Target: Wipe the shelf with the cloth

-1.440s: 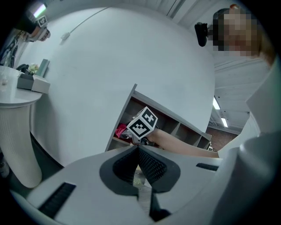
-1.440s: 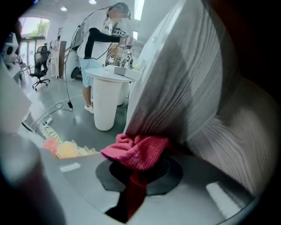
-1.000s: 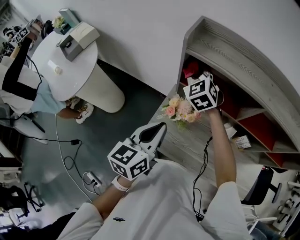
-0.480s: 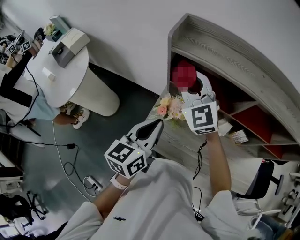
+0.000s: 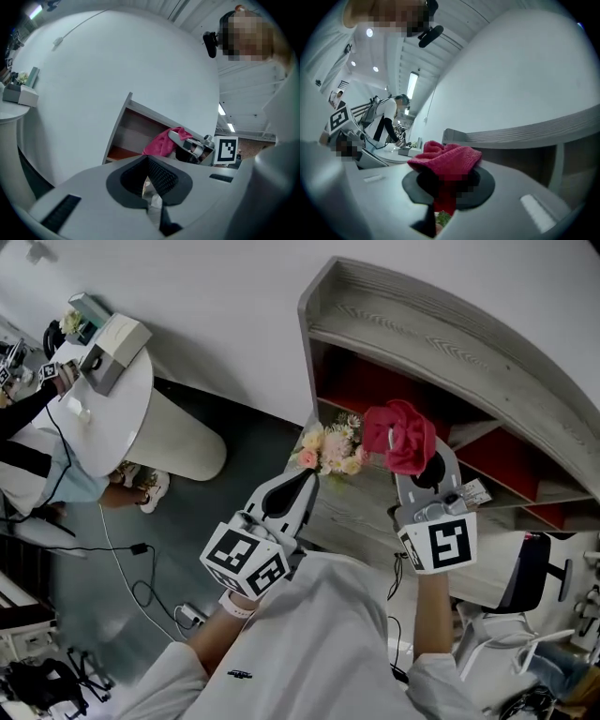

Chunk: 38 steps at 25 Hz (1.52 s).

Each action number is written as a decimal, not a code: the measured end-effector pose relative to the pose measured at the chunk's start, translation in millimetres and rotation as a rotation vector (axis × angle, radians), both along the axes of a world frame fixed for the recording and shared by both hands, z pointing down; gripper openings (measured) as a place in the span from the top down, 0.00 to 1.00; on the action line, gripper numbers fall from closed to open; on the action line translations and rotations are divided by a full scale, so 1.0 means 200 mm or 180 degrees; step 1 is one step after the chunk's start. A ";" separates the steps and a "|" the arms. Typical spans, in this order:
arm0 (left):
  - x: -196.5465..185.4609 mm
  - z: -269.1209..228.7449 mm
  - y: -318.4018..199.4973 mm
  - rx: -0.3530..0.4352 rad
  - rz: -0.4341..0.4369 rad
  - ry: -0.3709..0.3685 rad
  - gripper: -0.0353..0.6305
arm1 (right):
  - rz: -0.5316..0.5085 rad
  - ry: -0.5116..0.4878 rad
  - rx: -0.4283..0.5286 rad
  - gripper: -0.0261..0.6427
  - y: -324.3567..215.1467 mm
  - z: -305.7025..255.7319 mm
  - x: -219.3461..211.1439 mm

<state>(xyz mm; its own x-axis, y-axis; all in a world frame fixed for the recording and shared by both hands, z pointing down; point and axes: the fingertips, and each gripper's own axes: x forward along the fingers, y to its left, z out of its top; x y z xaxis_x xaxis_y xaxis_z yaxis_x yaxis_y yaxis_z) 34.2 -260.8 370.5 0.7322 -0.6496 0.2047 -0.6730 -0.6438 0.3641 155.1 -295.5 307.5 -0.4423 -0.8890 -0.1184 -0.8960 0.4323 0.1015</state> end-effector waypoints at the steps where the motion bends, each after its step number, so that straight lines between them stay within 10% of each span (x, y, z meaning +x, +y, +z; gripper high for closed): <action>1: 0.00 -0.01 0.00 0.0031 0.0024 0.0006 0.95 | 0.0071 -0.0027 -0.0006 0.88 0.04 0.00 0.03; 12: -0.11 -0.05 -0.01 0.0108 -0.0147 0.0103 0.95 | 0.0908 -0.0288 -0.0322 0.88 0.40 0.27 0.25; 38: -0.02 -0.02 0.04 0.0048 -0.0032 0.0130 0.95 | 0.0917 -0.0250 -0.0424 0.88 0.36 0.26 0.29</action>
